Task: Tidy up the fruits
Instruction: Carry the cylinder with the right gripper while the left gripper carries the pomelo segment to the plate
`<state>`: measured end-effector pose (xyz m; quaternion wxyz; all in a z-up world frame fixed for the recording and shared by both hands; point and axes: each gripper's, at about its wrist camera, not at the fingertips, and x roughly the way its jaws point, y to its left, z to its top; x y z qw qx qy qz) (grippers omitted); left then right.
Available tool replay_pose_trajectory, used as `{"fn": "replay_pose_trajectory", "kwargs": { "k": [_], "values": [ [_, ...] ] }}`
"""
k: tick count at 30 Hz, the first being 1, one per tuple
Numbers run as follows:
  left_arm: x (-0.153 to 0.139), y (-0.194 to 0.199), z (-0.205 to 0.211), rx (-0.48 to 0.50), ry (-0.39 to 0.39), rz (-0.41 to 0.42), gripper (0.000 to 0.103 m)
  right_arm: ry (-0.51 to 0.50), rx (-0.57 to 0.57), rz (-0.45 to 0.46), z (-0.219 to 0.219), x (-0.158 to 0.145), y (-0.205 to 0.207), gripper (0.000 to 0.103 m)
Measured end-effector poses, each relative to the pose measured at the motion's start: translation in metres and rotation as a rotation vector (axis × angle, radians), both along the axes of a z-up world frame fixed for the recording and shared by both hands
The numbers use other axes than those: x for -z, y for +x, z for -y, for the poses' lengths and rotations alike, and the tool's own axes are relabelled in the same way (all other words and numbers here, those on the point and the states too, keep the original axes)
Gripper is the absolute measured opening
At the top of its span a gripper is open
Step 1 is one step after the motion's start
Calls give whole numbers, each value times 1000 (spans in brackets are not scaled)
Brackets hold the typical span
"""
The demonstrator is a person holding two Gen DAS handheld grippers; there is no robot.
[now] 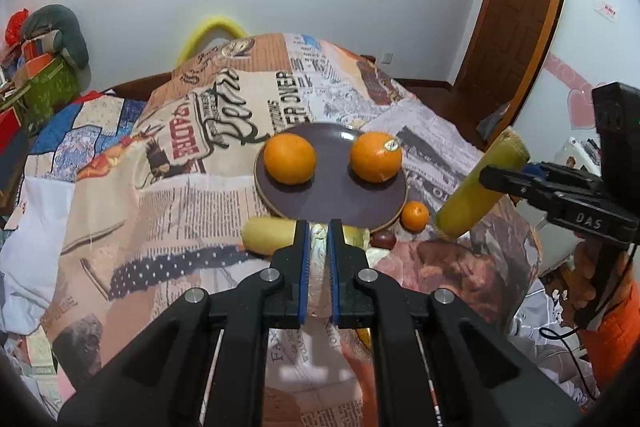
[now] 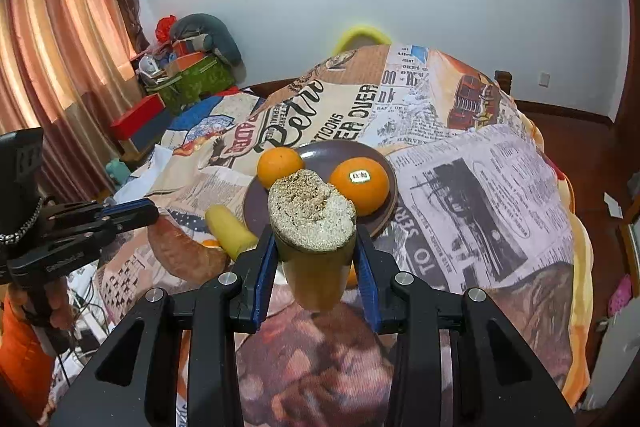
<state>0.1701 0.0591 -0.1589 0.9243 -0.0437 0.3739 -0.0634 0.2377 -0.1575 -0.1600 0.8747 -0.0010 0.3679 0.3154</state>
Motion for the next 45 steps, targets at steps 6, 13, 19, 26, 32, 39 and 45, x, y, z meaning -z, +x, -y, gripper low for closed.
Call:
{"fn": "replay_pose_trajectory", "kwargs": {
  "k": [6, 13, 19, 26, 32, 39, 45],
  "values": [
    [-17, 15, -3, 0, 9, 46, 8, 7, -9, 17, -6, -5, 8, 34],
    [-27, 37, -2, 14, 7, 81, 8, 7, -24, 12, -14, -1, 22, 34],
    [-17, 61, 4, 45, -9, 67, 8, -10, -43, -12, -24, 12, 38, 34],
    [5, 92, 11, 87, -28, 10, 8, -29, -78, -37, -39, 24, 56, 34],
    [20, 118, 13, 102, -43, -22, 8, -53, -107, -53, -53, 34, 70, 34],
    [24, 138, 3, 75, -74, -2, 8, -65, -137, -60, -68, 41, 85, 34],
    [28, 155, -9, 41, -84, -11, 8, -49, -130, -43, -72, 38, 96, 34]
  ]
}}
